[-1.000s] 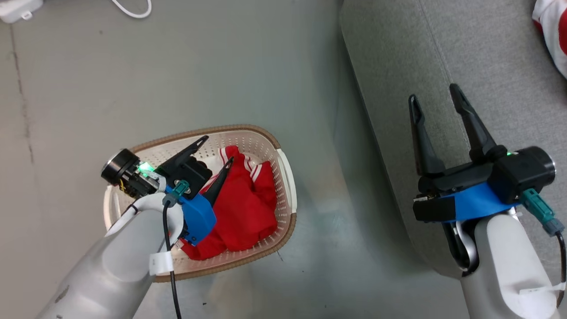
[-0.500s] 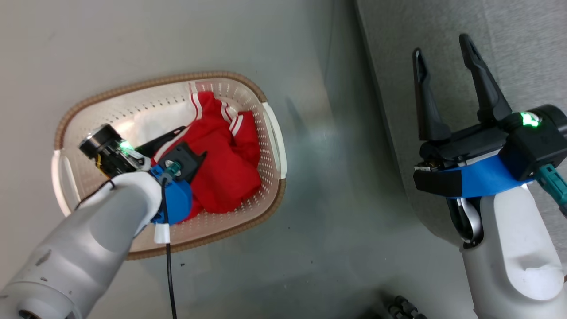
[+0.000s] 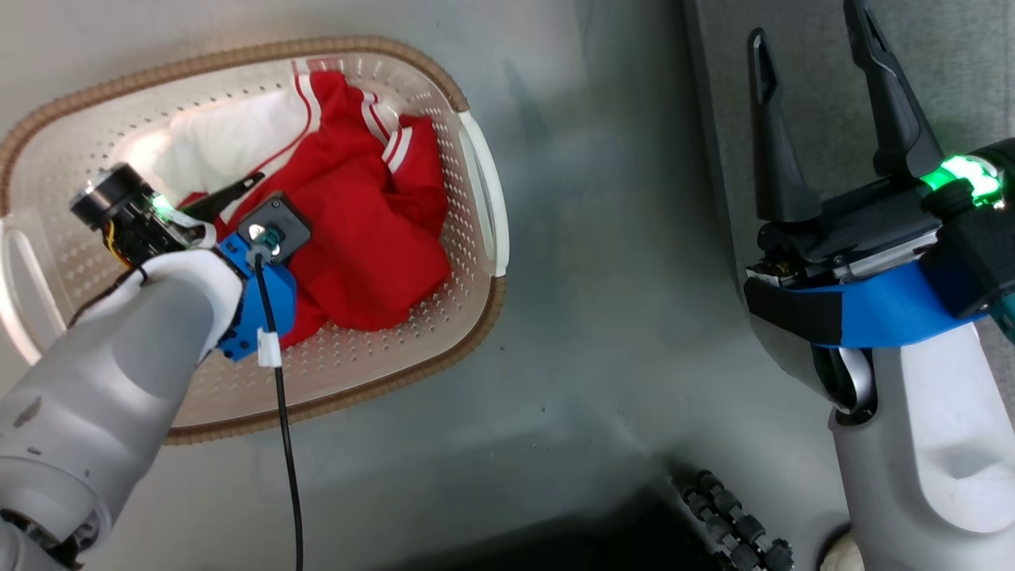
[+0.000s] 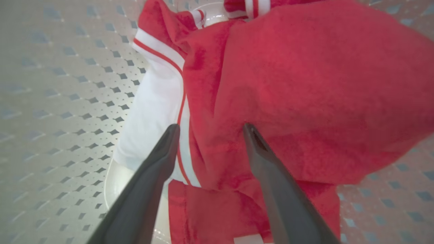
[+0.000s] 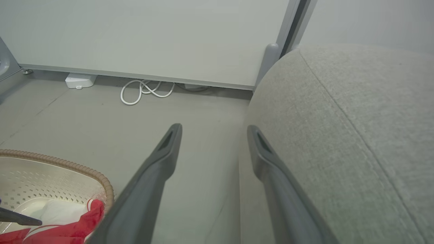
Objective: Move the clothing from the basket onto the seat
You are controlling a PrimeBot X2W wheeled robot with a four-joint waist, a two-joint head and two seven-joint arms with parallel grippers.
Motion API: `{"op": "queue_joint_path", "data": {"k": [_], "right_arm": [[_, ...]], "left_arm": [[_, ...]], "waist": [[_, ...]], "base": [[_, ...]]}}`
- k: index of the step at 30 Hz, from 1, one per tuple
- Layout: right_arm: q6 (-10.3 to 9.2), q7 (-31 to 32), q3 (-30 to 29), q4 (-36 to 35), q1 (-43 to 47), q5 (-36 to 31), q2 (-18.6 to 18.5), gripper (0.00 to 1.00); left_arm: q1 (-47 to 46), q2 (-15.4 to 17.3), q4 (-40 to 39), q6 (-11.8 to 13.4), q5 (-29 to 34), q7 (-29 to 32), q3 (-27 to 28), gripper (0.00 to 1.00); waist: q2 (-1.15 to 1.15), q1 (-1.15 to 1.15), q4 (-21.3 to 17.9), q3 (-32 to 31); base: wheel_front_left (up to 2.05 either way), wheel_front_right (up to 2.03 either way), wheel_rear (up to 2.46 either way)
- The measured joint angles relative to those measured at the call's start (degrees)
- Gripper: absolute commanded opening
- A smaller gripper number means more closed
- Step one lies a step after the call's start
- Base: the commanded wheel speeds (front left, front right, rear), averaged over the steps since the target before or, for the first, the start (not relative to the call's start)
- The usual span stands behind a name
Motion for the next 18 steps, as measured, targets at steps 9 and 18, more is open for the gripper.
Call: {"op": "queue_joint_path", "data": {"k": [9, 18], "right_arm": [[0.00, 0.0, 0.4, -2.5, 0.1, -0.8, 0.0, 1.00], [0.01, -0.1, 0.2, -3.3, 0.6, -0.8, 0.1, 1.00]], "left_arm": [[-4.3, 1.0, 3.9, 0.0, 0.5, 3.0, -0.1, 1.00], [-4.8, 0.5, 5.4, 0.0, 1.0, 4.8, -0.1, 1.00]], "waist": [[0.00, -0.01, -0.7, 5.3], [0.00, -0.01, -1.0, 6.7]], "base": [[0.00, 0.00, 0.00], [0.00, 0.00, 0.00]]}}
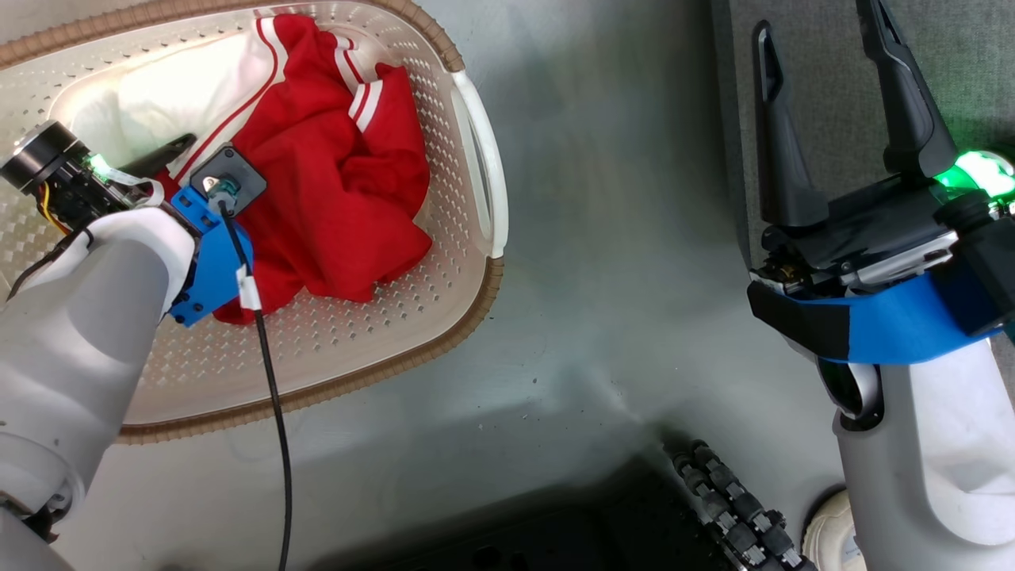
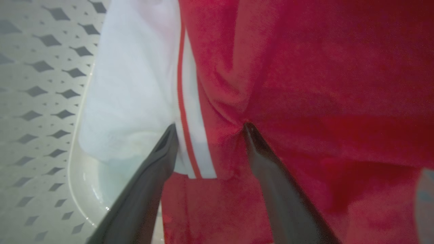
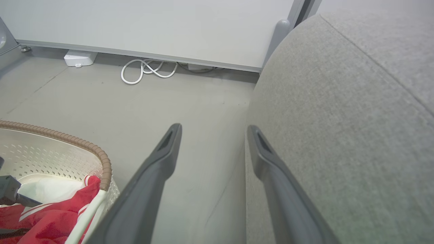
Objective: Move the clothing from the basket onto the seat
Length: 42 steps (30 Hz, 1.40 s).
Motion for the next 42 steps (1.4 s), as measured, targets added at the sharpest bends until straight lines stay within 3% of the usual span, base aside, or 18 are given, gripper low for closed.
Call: {"op": "queue_joint_path", "data": {"k": [2, 3, 4, 5, 23, 42], "right_arm": [[0.00, 0.0, -0.2, -0.1, 0.0, 0.0, 0.0, 1.00], [0.00, 0.0, -0.3, -0.2, 0.0, 0.0, 0.0, 1.00], [0.00, 0.0, -0.3, -0.2, 0.0, 0.0, 0.0, 1.00], [0.00, 0.0, -0.3, -0.2, 0.0, 0.0, 0.0, 1.00], [0.03, 0.1, -1.2, 2.0, 0.0, 0.1, 0.1, 1.00], [0.00, 0.1, -2.5, 6.5, 2.1, 0.0, -2.4, 1.00]], "left_arm": [[0.0, -0.6, 0.5, 0.0, -0.2, 1.3, 0.0, 1.00], [0.0, -0.9, 0.7, 0.0, -0.5, 1.7, 0.0, 0.49], [-0.2, -1.1, 0.8, 0.0, -0.2, 1.6, 0.0, 0.49], [-0.4, -1.3, 0.9, 0.0, 0.0, 1.5, 0.0, 0.00], [0.6, -4.5, -0.3, 0.0, -0.6, -1.2, 0.0, 0.00], [6.4, -10.9, -6.4, 0.0, -6.1, -8.2, 0.0, 0.00]], "waist": [[0.00, 0.00, 0.1, 0.0], [0.00, 0.00, 0.2, 0.1], [0.00, 0.00, 0.3, 0.1], [0.00, 0.00, 0.4, 0.1], [0.00, 0.00, 1.7, -3.5], [0.00, 0.00, 6.9, -16.6]], "base": [[0.00, 0.00, 0.00], [0.00, 0.00, 0.00], [0.00, 0.00, 0.00], [0.00, 0.00, 0.00], [0.00, 0.00, 0.00], [0.00, 0.00, 0.00]]}}
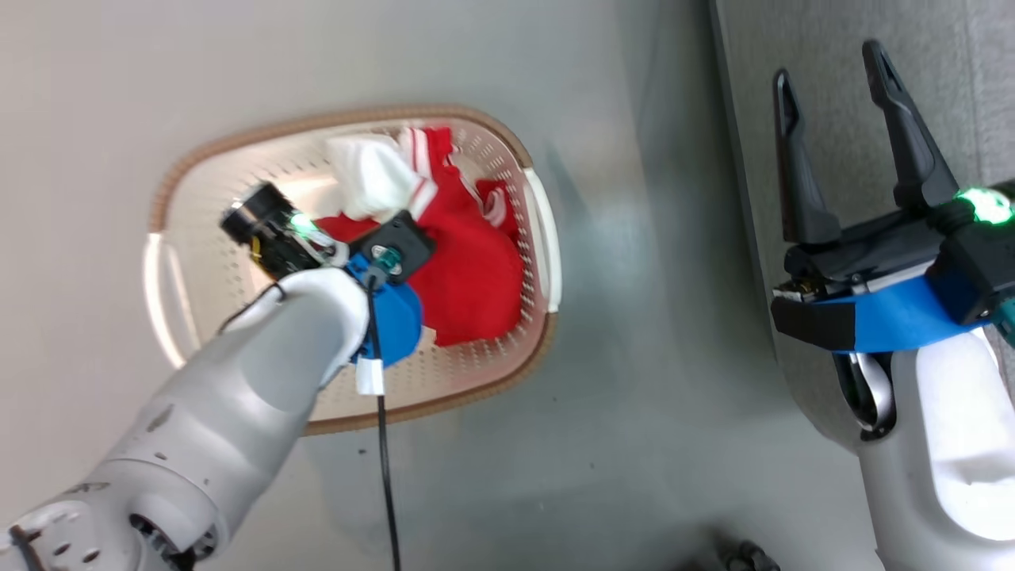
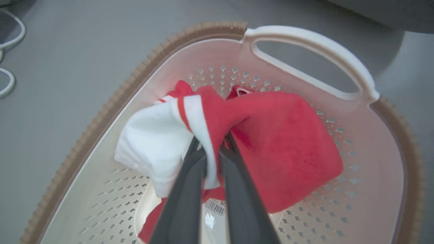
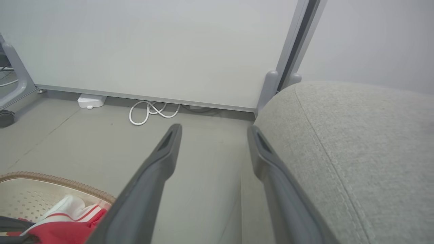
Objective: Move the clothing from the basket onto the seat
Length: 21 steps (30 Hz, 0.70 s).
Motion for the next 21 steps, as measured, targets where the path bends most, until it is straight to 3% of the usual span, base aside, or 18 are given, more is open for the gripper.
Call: {"op": "queue_joint_path", "data": {"k": [9, 21], "right_arm": [[0.00, 0.0, -1.3, 2.5, 3.5, 0.1, -1.7, 1.00], [0.00, 0.0, -1.5, 5.8, 8.4, 1.0, -2.0, 1.00]], "left_arm": [[2.3, -0.1, -10.6, 0.0, -0.1, -0.2, 3.1, 0.00], [9.4, 1.3, -23.1, 1.0, 4.6, -0.2, 12.9, 0.00]], "waist": [[0.00, 0.00, 3.5, -8.1], [0.00, -0.01, 6.8, -20.4]], "base": [[0.00, 0.00, 0.00], [0.00, 0.00, 0.00]]}}
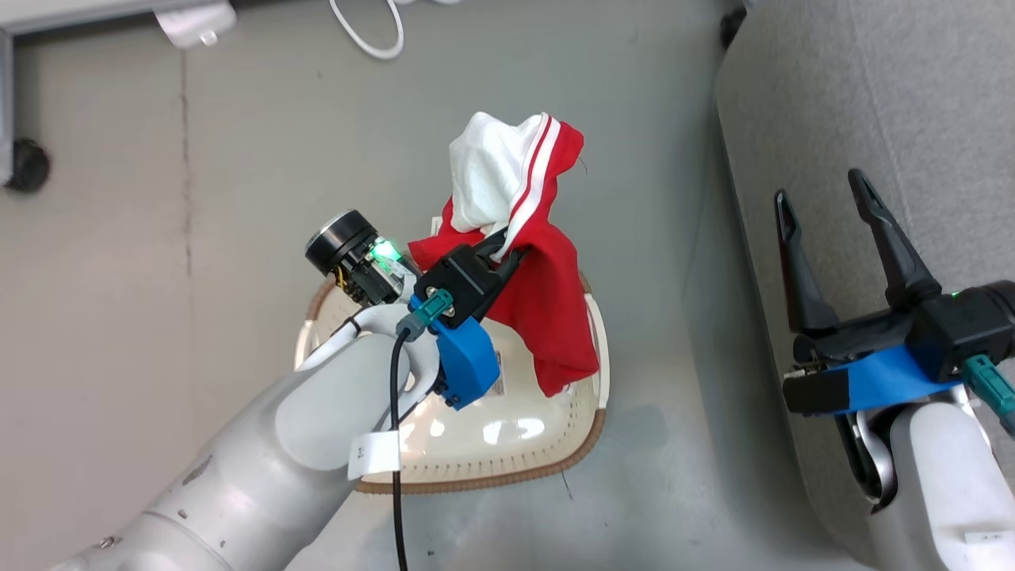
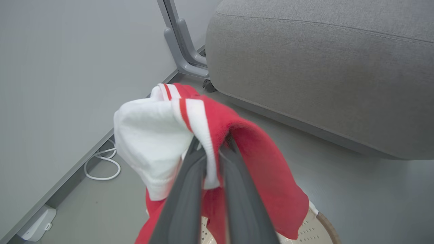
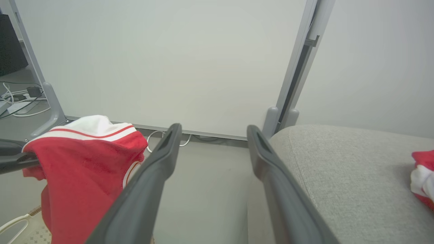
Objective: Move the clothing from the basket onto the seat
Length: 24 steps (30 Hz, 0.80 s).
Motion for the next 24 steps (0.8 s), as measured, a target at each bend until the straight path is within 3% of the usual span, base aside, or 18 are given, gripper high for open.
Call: {"op": "queue_joint_path", "data": {"k": [24], "right_arm": [[0.00, 0.0, -0.5, 3.6, 9.3, 1.5, 0.5, 1.00]], "left_arm": [[4.5, -3.2, -6.9, 0.0, 3.5, 0.0, 10.6, 0.00]], "waist": [[0.00, 0.00, 2.0, -18.7]], "base": [[0.00, 0.00, 0.00]]}}
